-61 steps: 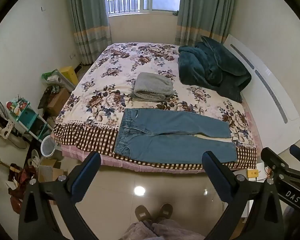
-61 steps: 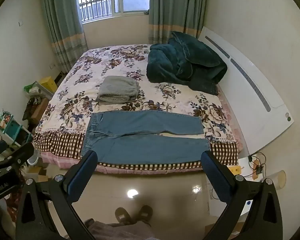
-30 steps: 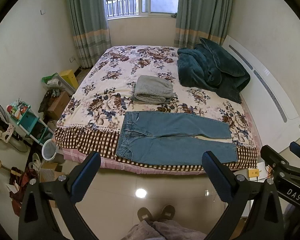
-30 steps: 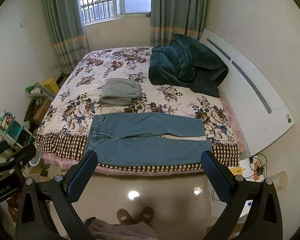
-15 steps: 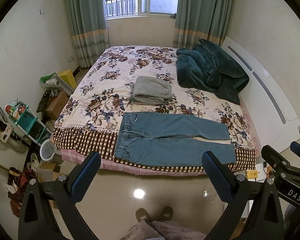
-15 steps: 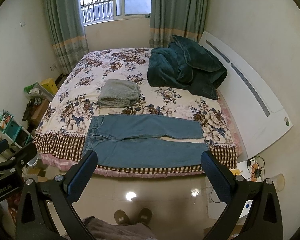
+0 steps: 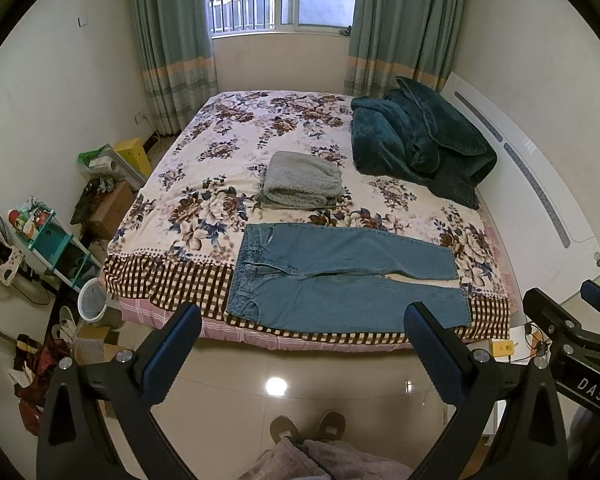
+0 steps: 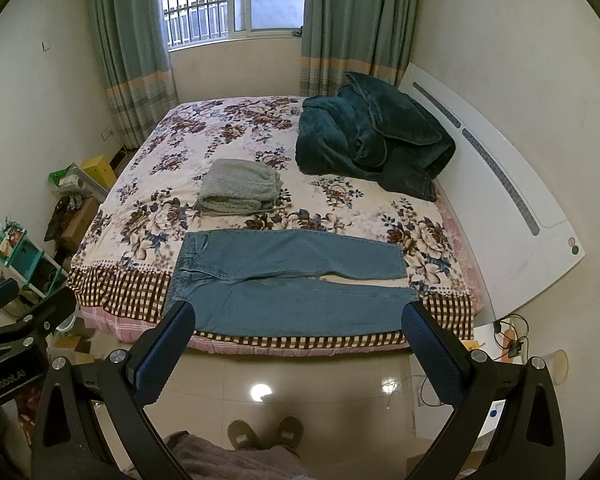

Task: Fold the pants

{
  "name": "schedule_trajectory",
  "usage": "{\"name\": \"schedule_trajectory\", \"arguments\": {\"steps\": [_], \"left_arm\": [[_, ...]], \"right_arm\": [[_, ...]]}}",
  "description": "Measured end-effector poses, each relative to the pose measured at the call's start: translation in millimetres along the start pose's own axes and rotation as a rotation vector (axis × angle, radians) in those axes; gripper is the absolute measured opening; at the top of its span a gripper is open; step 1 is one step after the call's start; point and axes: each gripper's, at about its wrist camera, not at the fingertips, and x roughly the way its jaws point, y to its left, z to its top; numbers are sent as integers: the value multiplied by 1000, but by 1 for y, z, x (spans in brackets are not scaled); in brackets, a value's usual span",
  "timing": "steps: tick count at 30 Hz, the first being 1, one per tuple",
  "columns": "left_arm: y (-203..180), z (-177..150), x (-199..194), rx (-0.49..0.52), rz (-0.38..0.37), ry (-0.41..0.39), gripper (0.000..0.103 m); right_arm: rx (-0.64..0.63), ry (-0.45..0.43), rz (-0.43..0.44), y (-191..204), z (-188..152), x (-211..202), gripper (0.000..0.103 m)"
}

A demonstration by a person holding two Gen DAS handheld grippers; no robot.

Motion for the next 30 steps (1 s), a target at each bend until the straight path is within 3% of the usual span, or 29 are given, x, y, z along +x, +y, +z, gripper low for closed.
{"name": "schedule_trajectory", "arguments": {"steps": [15, 16, 30], "left_arm": [[1, 0, 0, -3, -4, -1, 103], [-14, 7, 1, -3, -5, -1, 103], [-24, 15, 5, -3, -9, 0, 103]], "right_arm": [[2, 1, 1, 3, 4, 0, 103], [0, 1, 0, 3, 7, 0, 103], [2, 6, 3, 4, 7, 0, 103]]}}
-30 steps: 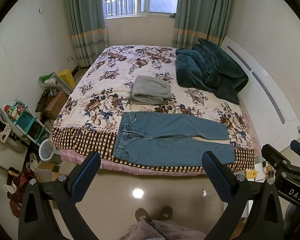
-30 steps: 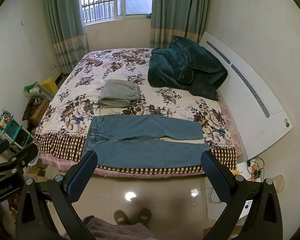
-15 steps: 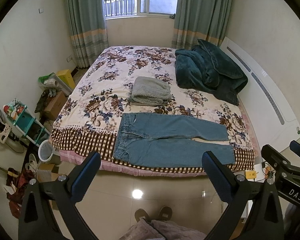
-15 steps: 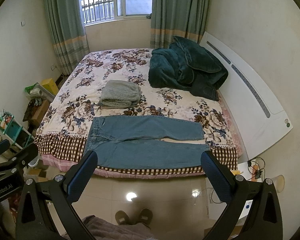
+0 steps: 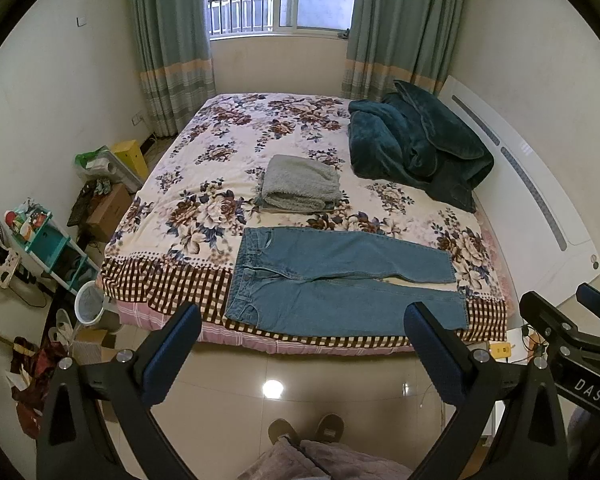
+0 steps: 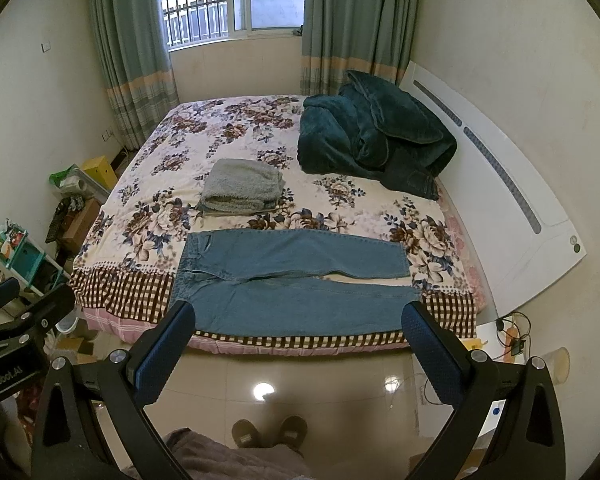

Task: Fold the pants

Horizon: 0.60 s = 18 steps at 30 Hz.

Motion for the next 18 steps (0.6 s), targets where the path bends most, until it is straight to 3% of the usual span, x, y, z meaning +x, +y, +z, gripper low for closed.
{"name": "schedule_trajectory", "arguments": {"steps": [10, 18], "left_arm": [[-8, 7, 15, -18, 46, -25, 103], [-5, 36, 85, -28, 118, -23, 103]], "right_arm": [[64, 16, -56, 2, -4, 30, 103], [164, 26, -174, -24, 23, 119, 103]]}}
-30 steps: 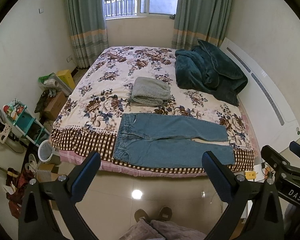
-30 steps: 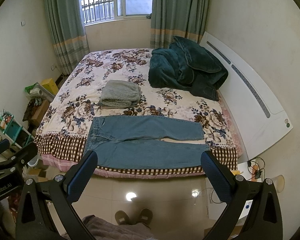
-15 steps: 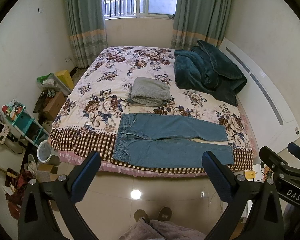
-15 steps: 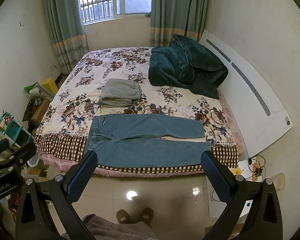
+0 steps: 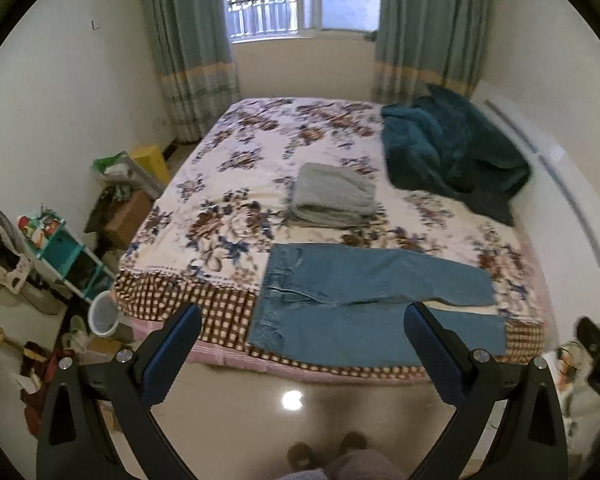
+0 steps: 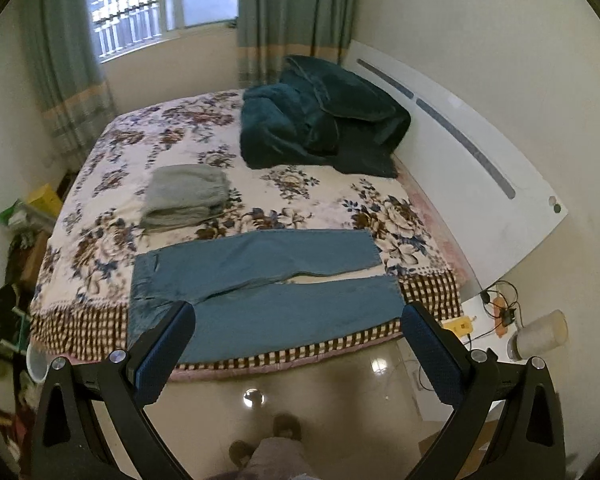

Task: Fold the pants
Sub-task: 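Lower both grippers to the jeans and grasp the waistband and hem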

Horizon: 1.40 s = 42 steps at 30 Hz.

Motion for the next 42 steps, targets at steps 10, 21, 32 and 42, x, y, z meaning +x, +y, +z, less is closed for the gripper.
{"name": "schedule_trajectory", "arguments": {"steps": [10, 21, 32, 42], "left_arm": [[-12, 56, 166, -136, 103, 203, 103], [-21, 75, 455, -505, 216, 607, 103], [-4, 45, 683, -817, 297, 753, 103], [19, 41, 741, -901, 401, 780, 103]], "right_arm": [[108, 165, -23, -40, 97, 232, 103], [167, 465, -56, -82, 160, 593, 103], [333, 640, -147, -105, 128, 836, 103], [464, 747, -157, -96, 116, 929, 103]]}}
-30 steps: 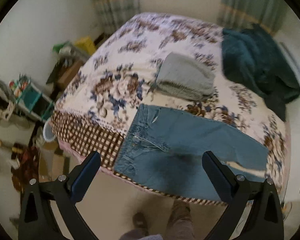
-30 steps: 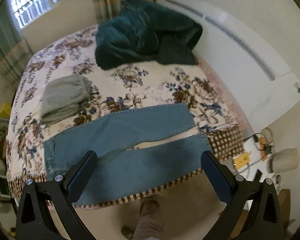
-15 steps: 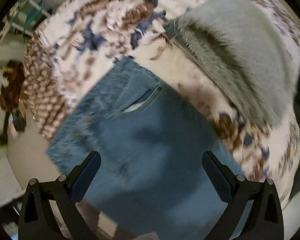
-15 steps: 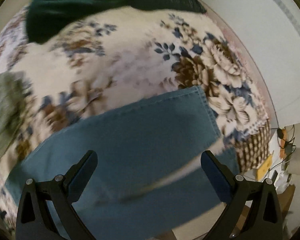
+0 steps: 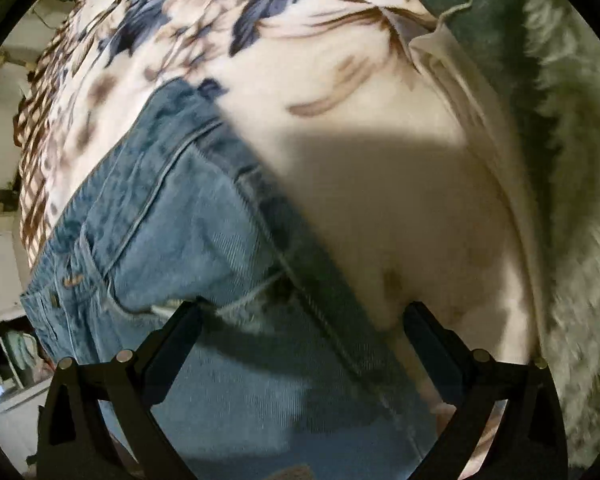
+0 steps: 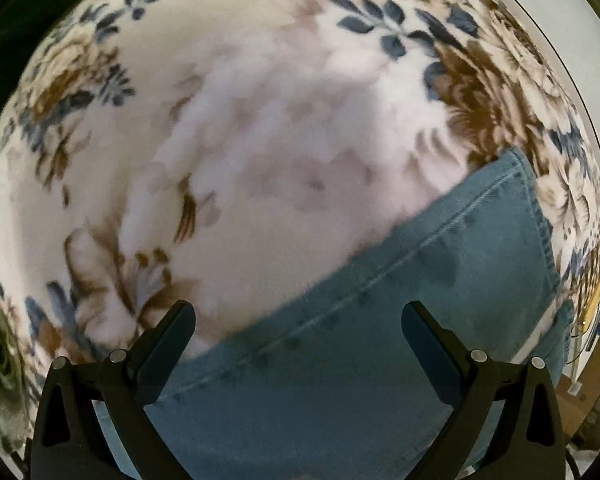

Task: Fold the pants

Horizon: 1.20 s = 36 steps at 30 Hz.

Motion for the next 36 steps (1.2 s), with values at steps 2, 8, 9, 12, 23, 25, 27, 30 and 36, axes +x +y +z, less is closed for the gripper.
{"name": "schedule_trajectory", "arguments": {"steps": [2, 8, 9, 12, 23, 25, 27, 30, 36], "left_arm": [[-4, 5, 0, 24, 10, -21, 100], [2, 12, -18, 97, -104, -94, 41], [5, 12, -23, 107, -126, -97, 35], [21, 8, -36, 125, -222, -123, 28], [129, -3, -119, 96, -559, -135, 22], [158, -29, -124, 117, -592, -135, 22], [189, -80, -134, 144, -606, -132, 22], [238, -106, -128, 166, -614, -112, 22], [323, -140, -71, 149, -547, -12, 22]], "right_arm": [[26, 15, -8, -1, 4, 5, 103], [183, 119, 33, -22, 12, 24, 83], [207, 135, 48, -25, 10, 26, 76], [233, 143, 76, -30, 4, 28, 40], [122, -3, 168, -48, -64, -60, 7], [100, -36, 190, -68, -89, -78, 7], [91, -62, 205, -95, -109, -99, 7], [85, -103, 203, -163, -147, -124, 7], [91, -104, 96, -248, -221, -102, 7]]}}
